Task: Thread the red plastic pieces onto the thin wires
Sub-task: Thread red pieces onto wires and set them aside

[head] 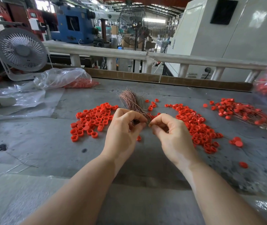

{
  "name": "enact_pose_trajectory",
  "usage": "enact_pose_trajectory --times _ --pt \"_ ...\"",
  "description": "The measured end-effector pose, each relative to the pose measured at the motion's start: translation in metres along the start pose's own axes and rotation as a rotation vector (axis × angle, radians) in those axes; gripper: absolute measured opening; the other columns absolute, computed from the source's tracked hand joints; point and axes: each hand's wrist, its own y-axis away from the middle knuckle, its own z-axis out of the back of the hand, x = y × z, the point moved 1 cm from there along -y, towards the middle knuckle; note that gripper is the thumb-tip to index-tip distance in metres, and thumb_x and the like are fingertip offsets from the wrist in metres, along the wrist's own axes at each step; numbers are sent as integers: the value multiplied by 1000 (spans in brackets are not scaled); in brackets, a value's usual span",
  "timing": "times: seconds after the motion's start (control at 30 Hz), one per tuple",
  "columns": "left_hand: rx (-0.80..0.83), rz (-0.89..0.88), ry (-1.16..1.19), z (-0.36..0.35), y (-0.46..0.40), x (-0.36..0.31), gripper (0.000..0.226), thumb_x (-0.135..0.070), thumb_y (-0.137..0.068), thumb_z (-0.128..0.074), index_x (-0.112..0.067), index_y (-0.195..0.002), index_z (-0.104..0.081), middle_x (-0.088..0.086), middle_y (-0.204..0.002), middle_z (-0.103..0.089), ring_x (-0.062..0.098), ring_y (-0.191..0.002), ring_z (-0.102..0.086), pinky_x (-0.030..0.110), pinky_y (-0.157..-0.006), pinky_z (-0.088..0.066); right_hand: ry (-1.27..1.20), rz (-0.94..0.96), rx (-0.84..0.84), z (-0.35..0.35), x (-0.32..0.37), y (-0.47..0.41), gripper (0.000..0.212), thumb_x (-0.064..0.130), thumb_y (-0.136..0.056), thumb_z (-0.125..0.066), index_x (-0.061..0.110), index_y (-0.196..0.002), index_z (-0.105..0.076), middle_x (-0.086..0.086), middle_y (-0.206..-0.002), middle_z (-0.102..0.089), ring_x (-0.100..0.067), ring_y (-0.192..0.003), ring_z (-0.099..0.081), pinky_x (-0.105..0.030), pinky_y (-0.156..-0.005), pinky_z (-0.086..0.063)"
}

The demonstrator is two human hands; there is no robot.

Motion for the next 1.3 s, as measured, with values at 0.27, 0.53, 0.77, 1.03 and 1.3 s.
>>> enact_pose_trajectory --times 0.27,0.53,0.77,1.03,1.3 --pt "-20 -47 -102 -1 0 3 12 -11 -78 -72 -22 -79 -66 -16 -85 -45 -1 -67 -47 4 -63 -36 29 4 -5 0 -2 -1 26 4 -85 -62 24 -69 -59 9 -58 -56 -5 -60 -49 -25 -61 -41" --pt "-73 -63 -188 0 0 4 9 -11 -76 -73 -18 -78 -69 -17 -83 -44 2 -65 -48 6 -60 -35 86 39 -8 1 0 1 24 4 -84 -63 24 -71 -61 12 -61 -58 -5 -63 -51 -18 -59 -40" --pt "-90 -96 -261 2 3 -1 10 -9 -76 -71 -17 -77 -65 -18 -81 -41 11 -67 -48 28 -60 -44 65 44 5 -1 2 2 27 4 -83 -65 26 -69 -61 15 -56 -56 2 -59 -51 -9 -57 -38" --pt "-142 -57 -245 5 0 1 11 -9 -78 -69 -18 -75 -63 -11 -82 -43 11 -64 -48 27 -61 -43 -28 -15 91 -5 1 1 33 1 -84 -63 29 -66 -59 17 -54 -56 2 -57 -51 -11 -59 -39" --pt "-69 -57 -129 1 -1 5 17 -5 -76 -72 -20 -84 -72 -16 -86 -45 3 -66 -49 2 -63 -35 25 -10 18 -4 -2 0 30 7 -85 -63 28 -65 -56 10 -56 -56 -5 -56 -48 -25 -58 -41"
